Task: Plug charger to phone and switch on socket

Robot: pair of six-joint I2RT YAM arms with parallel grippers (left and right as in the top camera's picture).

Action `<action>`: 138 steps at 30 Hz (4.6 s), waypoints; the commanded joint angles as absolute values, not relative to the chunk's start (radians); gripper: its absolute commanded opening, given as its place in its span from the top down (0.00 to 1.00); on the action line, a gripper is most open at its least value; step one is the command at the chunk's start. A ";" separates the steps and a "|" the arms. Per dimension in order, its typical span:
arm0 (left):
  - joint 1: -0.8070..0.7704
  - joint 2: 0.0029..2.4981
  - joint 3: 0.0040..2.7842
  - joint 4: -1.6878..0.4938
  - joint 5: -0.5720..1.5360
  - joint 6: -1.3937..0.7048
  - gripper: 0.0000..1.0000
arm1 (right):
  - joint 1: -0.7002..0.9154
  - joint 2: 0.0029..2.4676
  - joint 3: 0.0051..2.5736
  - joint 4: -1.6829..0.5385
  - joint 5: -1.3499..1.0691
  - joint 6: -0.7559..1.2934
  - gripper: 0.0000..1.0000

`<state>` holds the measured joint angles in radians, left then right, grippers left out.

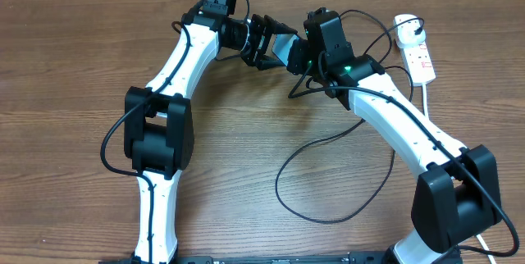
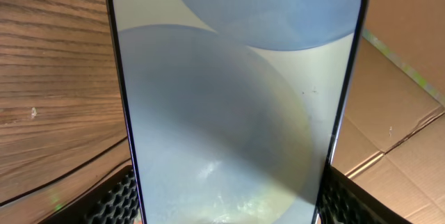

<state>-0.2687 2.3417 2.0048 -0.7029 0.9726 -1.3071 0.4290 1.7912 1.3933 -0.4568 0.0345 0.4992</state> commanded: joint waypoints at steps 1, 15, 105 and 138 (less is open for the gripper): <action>-0.276 2.345 2.036 -0.698 1.021 -1.305 0.36 | 0.433 1.798 1.420 -0.451 0.052 0.502 0.83; -0.276 2.345 2.036 -0.698 1.021 -1.305 0.36 | 0.433 1.798 1.420 -0.450 0.052 0.502 0.83; -0.167 1.888 2.057 -1.045 0.345 -0.248 0.00 | 0.195 1.698 1.422 -0.326 -0.269 0.691 0.96; -0.161 1.738 2.035 -1.454 0.146 -0.286 0.01 | 0.195 1.713 1.422 -0.326 -0.237 0.677 0.96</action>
